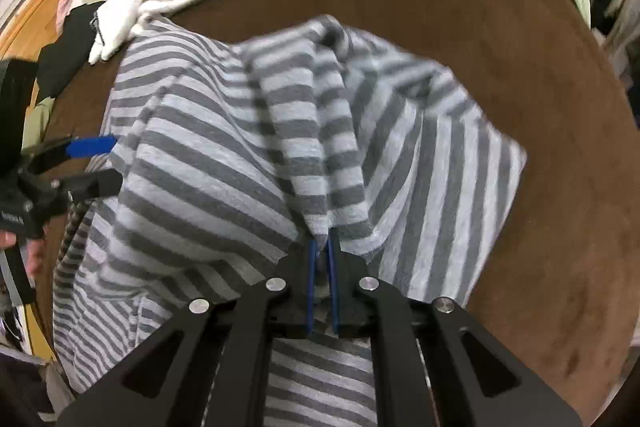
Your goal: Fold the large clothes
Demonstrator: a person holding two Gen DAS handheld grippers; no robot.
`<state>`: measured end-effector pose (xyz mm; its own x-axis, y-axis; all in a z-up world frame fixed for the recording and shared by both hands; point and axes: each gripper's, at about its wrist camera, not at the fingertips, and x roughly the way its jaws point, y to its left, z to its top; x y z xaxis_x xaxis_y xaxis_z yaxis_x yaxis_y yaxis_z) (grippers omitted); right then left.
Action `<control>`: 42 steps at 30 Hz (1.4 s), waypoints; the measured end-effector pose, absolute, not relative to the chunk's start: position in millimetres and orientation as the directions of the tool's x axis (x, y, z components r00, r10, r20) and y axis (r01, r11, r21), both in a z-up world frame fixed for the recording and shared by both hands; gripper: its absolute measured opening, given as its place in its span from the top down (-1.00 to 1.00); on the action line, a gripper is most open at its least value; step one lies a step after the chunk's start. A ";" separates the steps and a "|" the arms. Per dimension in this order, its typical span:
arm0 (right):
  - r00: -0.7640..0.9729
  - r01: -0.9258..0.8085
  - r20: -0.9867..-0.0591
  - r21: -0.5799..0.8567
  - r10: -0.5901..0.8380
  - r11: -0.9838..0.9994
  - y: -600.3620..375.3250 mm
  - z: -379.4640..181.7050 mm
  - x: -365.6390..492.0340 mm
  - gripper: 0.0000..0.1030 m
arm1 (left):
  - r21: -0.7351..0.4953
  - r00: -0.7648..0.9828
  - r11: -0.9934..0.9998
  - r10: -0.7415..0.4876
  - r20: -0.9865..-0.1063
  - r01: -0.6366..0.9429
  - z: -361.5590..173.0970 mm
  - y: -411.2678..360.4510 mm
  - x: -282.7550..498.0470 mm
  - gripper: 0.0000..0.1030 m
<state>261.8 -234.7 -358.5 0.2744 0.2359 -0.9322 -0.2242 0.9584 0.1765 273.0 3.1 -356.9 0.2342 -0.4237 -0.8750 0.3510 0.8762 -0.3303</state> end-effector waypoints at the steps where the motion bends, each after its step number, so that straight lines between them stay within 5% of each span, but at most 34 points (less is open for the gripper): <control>1: 0.276 -0.209 -0.931 0.187 0.241 0.960 -236.0 -364.9 261.7 0.84 | -0.320 0.233 0.878 -0.416 -0.879 0.357 -361.3 2.4 271.3 -0.87; 13: 0.316 -0.168 -0.912 0.218 0.262 0.961 -239.4 -379.8 257.9 0.66 | -0.276 0.276 0.882 -0.393 -0.877 0.381 -374.1 -1.5 263.1 -0.87; 18: 0.335 -0.171 -0.903 0.224 0.271 0.959 -235.9 -345.6 262.1 -0.13 | -0.303 0.290 0.888 -0.408 -0.866 0.345 -351.2 3.2 261.9 -0.87; 21: 0.399 -0.168 -0.882 0.197 0.250 0.966 -237.5 -319.0 269.9 -0.38 | -0.310 0.327 0.888 -0.421 -0.846 0.340 -328.2 6.3 271.7 -0.87; 28: 0.435 -0.127 -0.853 0.257 0.287 0.958 -245.1 -312.5 326.2 -0.30 | -0.258 0.354 0.892 -0.392 -0.849 0.371 -318.0 -8.8 315.6 -0.87; 34: 0.385 -0.125 -0.855 0.326 0.349 0.937 -232.3 -340.6 358.0 0.00 | -0.254 0.340 0.894 -0.385 -0.858 0.370 -336.9 -20.2 333.5 -0.87; 36: 0.369 -0.142 -0.864 0.312 0.343 0.939 -226.4 -349.3 361.6 0.38 | -0.252 0.332 0.894 -0.381 -0.863 0.371 -343.5 -20.7 336.3 -0.87; 39: 0.373 -0.145 -0.873 0.281 0.315 0.949 -225.1 -356.6 368.1 0.60 | -0.241 0.323 0.891 -0.374 -0.870 0.384 -353.9 -19.9 339.7 -0.87; 42: 0.376 -0.135 -0.877 0.267 0.298 0.954 -228.0 -364.6 377.1 0.64 | -0.211 0.317 0.893 -0.349 -0.882 0.397 -366.3 -18.1 344.4 -0.87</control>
<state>377.1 -228.0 -364.6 0.3760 0.2985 -0.8772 -0.1352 0.9542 0.2667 344.4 -18.1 -366.3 0.3165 -0.3493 -0.8819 0.3969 0.8932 -0.2113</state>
